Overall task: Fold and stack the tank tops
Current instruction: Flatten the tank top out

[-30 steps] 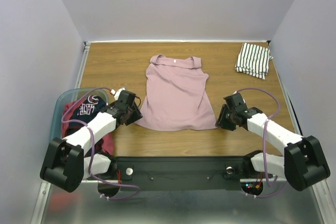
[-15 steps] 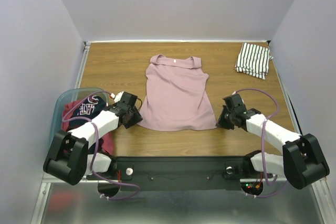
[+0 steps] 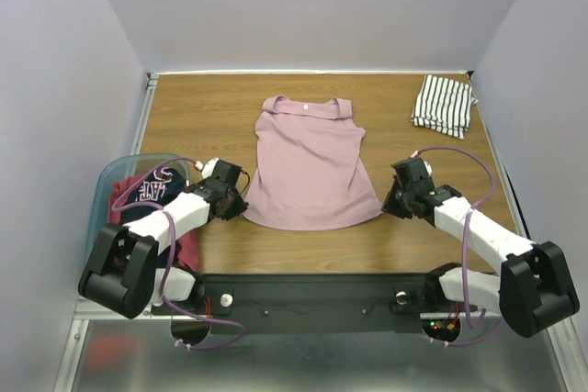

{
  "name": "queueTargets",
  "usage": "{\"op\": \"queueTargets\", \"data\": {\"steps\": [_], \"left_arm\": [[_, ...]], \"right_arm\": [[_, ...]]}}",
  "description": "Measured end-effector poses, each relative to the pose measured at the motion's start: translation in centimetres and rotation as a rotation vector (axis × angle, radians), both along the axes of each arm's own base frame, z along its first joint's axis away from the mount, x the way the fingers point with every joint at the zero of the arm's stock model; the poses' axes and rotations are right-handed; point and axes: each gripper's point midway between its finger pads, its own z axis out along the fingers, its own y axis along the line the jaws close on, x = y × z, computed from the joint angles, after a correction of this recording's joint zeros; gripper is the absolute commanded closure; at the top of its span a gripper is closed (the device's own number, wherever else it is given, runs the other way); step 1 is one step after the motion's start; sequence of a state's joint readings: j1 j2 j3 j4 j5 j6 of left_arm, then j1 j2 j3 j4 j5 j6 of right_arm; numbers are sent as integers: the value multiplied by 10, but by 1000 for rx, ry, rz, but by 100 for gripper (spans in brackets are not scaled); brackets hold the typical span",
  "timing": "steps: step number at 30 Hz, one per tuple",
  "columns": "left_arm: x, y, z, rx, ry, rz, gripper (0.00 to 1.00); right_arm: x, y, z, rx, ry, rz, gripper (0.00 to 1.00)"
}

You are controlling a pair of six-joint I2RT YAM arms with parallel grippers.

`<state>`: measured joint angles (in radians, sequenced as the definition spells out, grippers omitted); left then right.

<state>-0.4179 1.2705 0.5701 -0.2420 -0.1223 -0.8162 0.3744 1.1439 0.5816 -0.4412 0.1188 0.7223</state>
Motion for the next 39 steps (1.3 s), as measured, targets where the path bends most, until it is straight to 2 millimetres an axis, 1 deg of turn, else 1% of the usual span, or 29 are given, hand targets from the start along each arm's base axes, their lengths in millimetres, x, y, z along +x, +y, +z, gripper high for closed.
{"op": "queueTargets", "data": {"steps": [1, 2, 3, 6, 7, 8, 9, 11, 12, 14, 15, 16, 17, 18, 19, 20, 22, 23, 24, 25, 26, 27, 29, 31, 34, 35, 37, 39], "left_arm": [[1, -1, 0, -2, -4, -4, 82], [2, -2, 0, -9, -7, -9, 96], [3, -5, 0, -16, -11, -20, 100], [4, -10, 2, -34, -14, -51, 100], [5, -12, 5, -39, -17, -66, 100], [6, -14, 9, -43, -21, -79, 100], [6, -15, 12, -42, -20, -85, 100], [18, -20, 40, -54, -73, -107, 100], [26, -23, 62, -61, -111, -117, 100], [52, -32, 127, -90, -253, -135, 100], [63, -36, 163, -103, -325, -140, 100], [75, -40, 209, -127, -428, -144, 100], [83, -41, 248, -146, -517, -144, 100], [86, -41, 294, -166, -609, -141, 100], [87, -40, 334, -183, -692, -138, 100], [85, -38, 373, -203, -773, -136, 100], [76, -32, 441, -237, -912, -129, 100], [70, -29, 471, -251, -976, -125, 100], [62, -24, 498, -264, -1032, -120, 100], [55, -21, 519, -277, -1076, -117, 100], [53, -20, 530, -282, -1097, -115, 100], [48, -17, 546, -291, -1128, -113, 100], [42, -15, 566, -304, -1170, -111, 100], [41, -14, 574, -312, -1187, -111, 100], [47, -19, 573, -314, -1177, -122, 100], [49, -21, 571, -315, -1169, -127, 100], [61, -28, 561, -313, -1139, -137, 100], [76, -35, 549, -309, -1108, -146, 100]], "right_arm": [[2, 1, 2, 2, -5, 0, 100], [3, 1, 5, 4, -9, 0, 100], [6, 3, 9, 9, -17, 1, 100], [16, 8, 27, 29, -51, 5, 100], [23, 12, 38, 44, -78, 8, 100], [27, 14, 45, 52, -92, 10, 100], [33, 17, 57, 66, -117, 13, 100], [49, 25, 91, 98, -187, 19, 100], [54, 27, 104, 109, -214, 19, 100], [71, 33, 153, 142, -309, 23, 100], [78, 35, 180, 158, -363, 25, 100], [85, 37, 213, 175, -429, 24, 100], [92, 38, 245, 190, -494, 23, 100], [96, 38, 271, 203, -551, 21, 100], [101, 38, 307, 220, -631, 17, 100], [102, 37, 339, 233, -695, 14, 100], [102, 32, 396, 255, -822, 3, 100], [99, 28, 423, 262, -884, -5, 100], [96, 25, 441, 267, -922, -12, 100], [92, 21, 461, 270, -968, -22, 100], [89, 17, 479, 271, -1011, -30, 100], [86, 14, 490, 271, -1032, -37, 100], [80, 8, 516, 270, -1092, -50, 100], [76, 3, 532, 264, -1129, -62, 100], [72, -2, 547, 256, -1166, -77, 100], [73, -3, 548, 250, -1170, -79, 100], [78, -3, 546, 236, -1165, -84, 100], [89, -1, 539, 213, -1147, -90, 99]]}}
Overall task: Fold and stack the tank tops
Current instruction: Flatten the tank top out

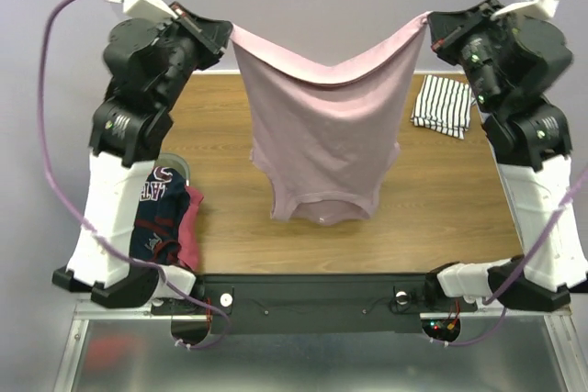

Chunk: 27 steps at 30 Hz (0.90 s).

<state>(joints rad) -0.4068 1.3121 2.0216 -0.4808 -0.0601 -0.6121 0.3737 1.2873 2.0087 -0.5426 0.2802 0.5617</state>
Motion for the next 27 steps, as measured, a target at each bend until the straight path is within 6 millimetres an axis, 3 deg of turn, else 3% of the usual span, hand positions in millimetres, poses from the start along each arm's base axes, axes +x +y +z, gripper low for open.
{"op": "queueTargets", "data": {"steps": [4, 10, 12, 13, 16, 18, 21, 24, 27], "left_arm": [[48, -14, -39, 26, 89, -15, 100], [137, -35, -91, 54, 189, -62, 100], [169, -42, -89, 46, 164, -85, 100], [183, -44, -89, 40, 152, -96, 100], [214, -45, -84, 9, 107, -136, 100], [222, -37, -77, -26, 81, -162, 100], [221, -18, -68, -44, 52, -165, 100], [205, -3, -66, -47, 52, -160, 100], [172, -2, -87, -45, 96, -177, 100]], "right_arm": [[42, 10, -31, -55, 78, -34, 100], [132, 29, -105, -150, 234, -56, 100], [176, 27, -126, -154, 266, -66, 100], [187, 24, -130, -153, 274, -67, 100], [228, 14, -128, -119, 242, -67, 100], [237, 9, -121, -101, 216, -64, 100], [233, -1, -107, -84, 184, -70, 100], [210, -5, -103, -76, 179, -71, 100], [177, -10, -123, -66, 227, -67, 100]]}}
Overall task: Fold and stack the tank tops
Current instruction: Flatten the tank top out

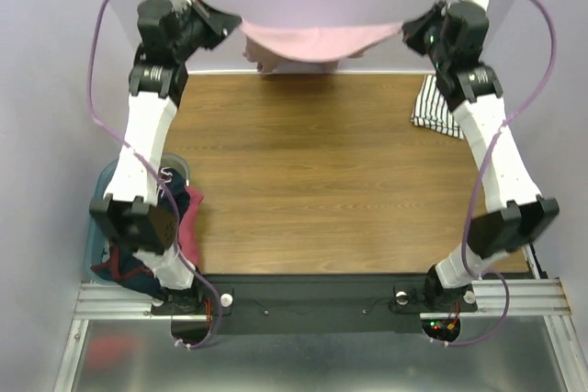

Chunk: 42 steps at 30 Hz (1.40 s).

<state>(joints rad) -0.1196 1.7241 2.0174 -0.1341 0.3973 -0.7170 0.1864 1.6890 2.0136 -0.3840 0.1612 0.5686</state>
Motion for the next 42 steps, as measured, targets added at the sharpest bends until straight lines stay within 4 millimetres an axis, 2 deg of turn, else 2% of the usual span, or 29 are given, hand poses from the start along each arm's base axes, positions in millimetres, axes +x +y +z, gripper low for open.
{"op": "queueTargets", "data": {"steps": [1, 2, 3, 4, 5, 6, 7, 8, 10, 11, 12, 14, 16, 17, 19, 21, 27, 31, 33, 34, 36, 37, 38, 40, 42], "left_arm": [[-11, -2, -10, 2, 22, -9, 100], [-30, -5, -28, 5, 60, -24, 100], [-40, -7, -37, 8, 78, -30, 100], [-55, -10, -56, 10, 104, -41, 100], [-66, -11, -77, 13, 140, -48, 100], [-78, -12, -99, 15, 171, -54, 100], [-93, -13, -132, 21, 238, -62, 100], [-108, -13, -161, 26, 298, -65, 100], [-131, -10, -220, 38, 419, -64, 100], [-142, -10, -243, 41, 467, -63, 100], [-162, -8, -284, 52, 558, -60, 100], [-196, -6, -336, 63, 683, -58, 100], [-228, -6, -371, 72, 765, -69, 100], [-244, -6, -386, 77, 802, -74, 100], [-265, -8, -403, 87, 844, -88, 100], [-276, -11, -408, 95, 856, -102, 100], [-286, -18, -404, 104, 844, -115, 100], [-298, -15, -414, 125, 884, -101, 100], [-305, -15, -421, 141, 911, -100, 90], [-309, -15, -424, 151, 923, -105, 79], [-314, -18, -427, 165, 941, -118, 67], [-316, -18, -428, 171, 946, -122, 62], [-318, -18, -429, 176, 952, -125, 53], [-321, -18, -429, 186, 962, -129, 48], [-321, -17, -426, 199, 967, -126, 46]], "right_arm": [[-9, -1, -10, 5, 13, 2, 100], [-23, -2, -36, 13, 70, 4, 100], [-32, -3, -46, 16, 91, 4, 100], [-42, -3, -68, 24, 123, 5, 100], [-52, -5, -95, 26, 172, 4, 100], [-67, -6, -133, 32, 252, 2, 100], [-77, -8, -161, 30, 304, 0, 100], [-92, -8, -199, 30, 378, 2, 100], [-132, -11, -278, 27, 550, 10, 100], [-155, -13, -312, 28, 637, 13, 100], [-175, -14, -339, 30, 711, 17, 100], [-208, -14, -374, 49, 805, 28, 100], [-245, -11, -401, 86, 880, 50, 100], [-253, -10, -407, 101, 892, 58, 100], [-269, -6, -413, 142, 904, 75, 100], [-277, -3, -415, 172, 908, 84, 100], [-287, 2, -409, 239, 890, 89, 100], [-292, -1, -405, 249, 884, 72, 99], [-295, -4, -406, 242, 892, 54, 98], [-297, -6, -408, 237, 902, 42, 94], [-299, -12, -411, 226, 920, 14, 89], [-300, -14, -413, 222, 925, 4, 77], [-301, -16, -414, 218, 930, -11, 69], [-302, -20, -415, 209, 936, -27, 50], [-304, -22, -416, 201, 944, -38, 45]]}}
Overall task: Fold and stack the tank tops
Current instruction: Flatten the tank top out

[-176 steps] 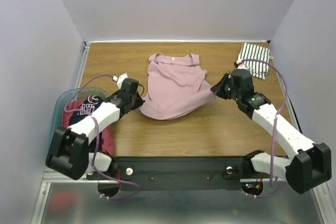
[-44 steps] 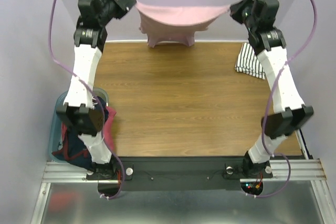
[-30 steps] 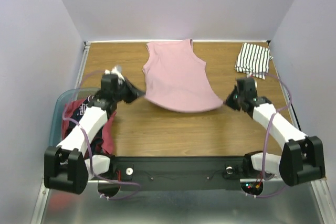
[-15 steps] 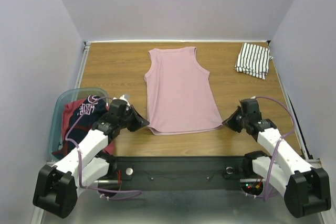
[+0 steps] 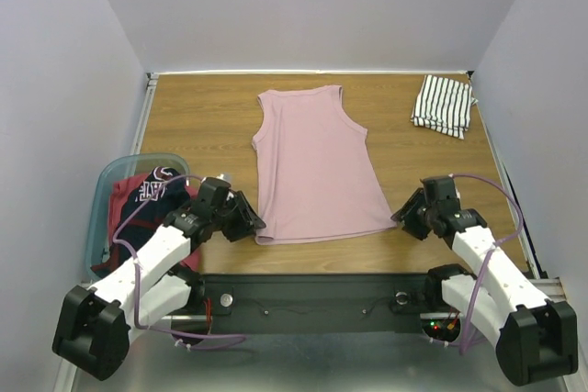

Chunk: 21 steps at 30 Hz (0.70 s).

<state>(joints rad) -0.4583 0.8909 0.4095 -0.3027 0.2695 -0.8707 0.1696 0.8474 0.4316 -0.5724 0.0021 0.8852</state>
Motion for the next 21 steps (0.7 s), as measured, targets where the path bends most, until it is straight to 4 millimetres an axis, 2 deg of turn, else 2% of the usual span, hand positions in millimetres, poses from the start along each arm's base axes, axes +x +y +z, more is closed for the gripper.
{"op": "queueTargets", "data": {"steps": [1, 2, 8, 9, 12, 14, 18, 20, 21], "left_arm": [[2, 0, 4, 6, -4, 1, 46], [4, 1, 9, 12, -11, 2, 45], [40, 2, 69, 59, -155, 25, 44], [51, 4, 79, 75, -186, 36, 46], [73, 11, 88, 110, -209, 69, 54], [93, 21, 86, 149, -208, 101, 57], [149, 33, 71, 227, -169, 125, 61], [188, 32, 67, 250, -189, 118, 60], [195, 32, 64, 257, -188, 114, 59]], "right_arm": [[-1, -1, 0, -5, 4, 0, 38], [-1, -2, 1, -10, 8, 1, 37], [12, 2, 30, -12, -60, 40, 38], [17, 6, 40, 0, -83, 64, 39], [27, 23, 58, 3, -122, 132, 40], [31, 59, 71, -34, -153, 253, 40], [23, 164, 92, -83, -200, 541, 40], [22, 205, 96, -102, -223, 616, 40], [22, 222, 93, -117, -230, 642, 40]]}}
